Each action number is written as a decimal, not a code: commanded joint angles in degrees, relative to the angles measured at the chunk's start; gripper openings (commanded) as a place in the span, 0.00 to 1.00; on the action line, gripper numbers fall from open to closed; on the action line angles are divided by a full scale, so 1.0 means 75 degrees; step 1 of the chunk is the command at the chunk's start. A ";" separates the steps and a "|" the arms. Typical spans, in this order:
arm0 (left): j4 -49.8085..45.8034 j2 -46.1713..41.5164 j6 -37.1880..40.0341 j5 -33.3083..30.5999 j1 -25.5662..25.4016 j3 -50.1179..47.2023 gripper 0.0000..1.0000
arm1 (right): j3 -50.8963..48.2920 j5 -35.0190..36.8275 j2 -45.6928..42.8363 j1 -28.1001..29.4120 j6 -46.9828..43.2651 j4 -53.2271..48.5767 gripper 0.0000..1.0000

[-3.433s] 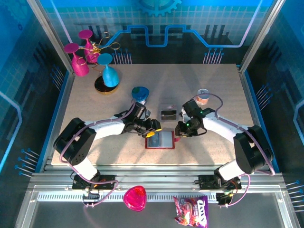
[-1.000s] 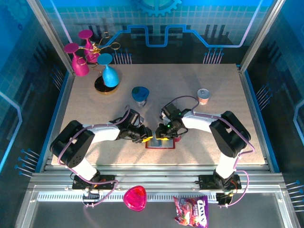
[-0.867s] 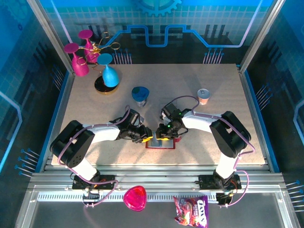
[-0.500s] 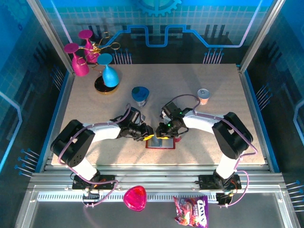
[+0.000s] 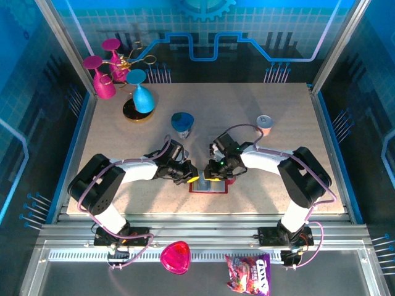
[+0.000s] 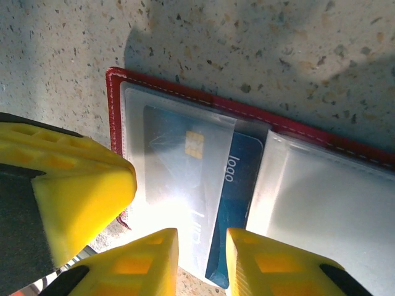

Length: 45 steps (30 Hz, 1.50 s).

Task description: Take the credit cards out of the card holder

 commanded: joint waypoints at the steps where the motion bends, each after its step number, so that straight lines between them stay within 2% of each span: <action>1: -0.0263 0.0055 0.0154 0.0146 0.0015 0.0039 0.10 | -0.0171 -0.0219 -0.0035 -0.0119 0.0110 0.0197 0.27; 16: -0.0652 0.0038 0.0349 -0.0023 -0.0037 -0.0007 0.07 | -0.0437 -0.0372 0.0131 -0.0223 0.0144 0.0533 0.27; 35: -0.0546 0.0390 0.0387 -0.0017 -0.0056 -0.0236 0.04 | -0.0773 -0.0772 0.0230 -0.0366 0.0373 0.1118 0.26; 45: -0.0603 0.0378 0.0400 -0.0008 -0.0048 -0.0207 0.04 | -0.0976 -0.0831 -0.0054 -0.0491 0.0443 0.1267 0.15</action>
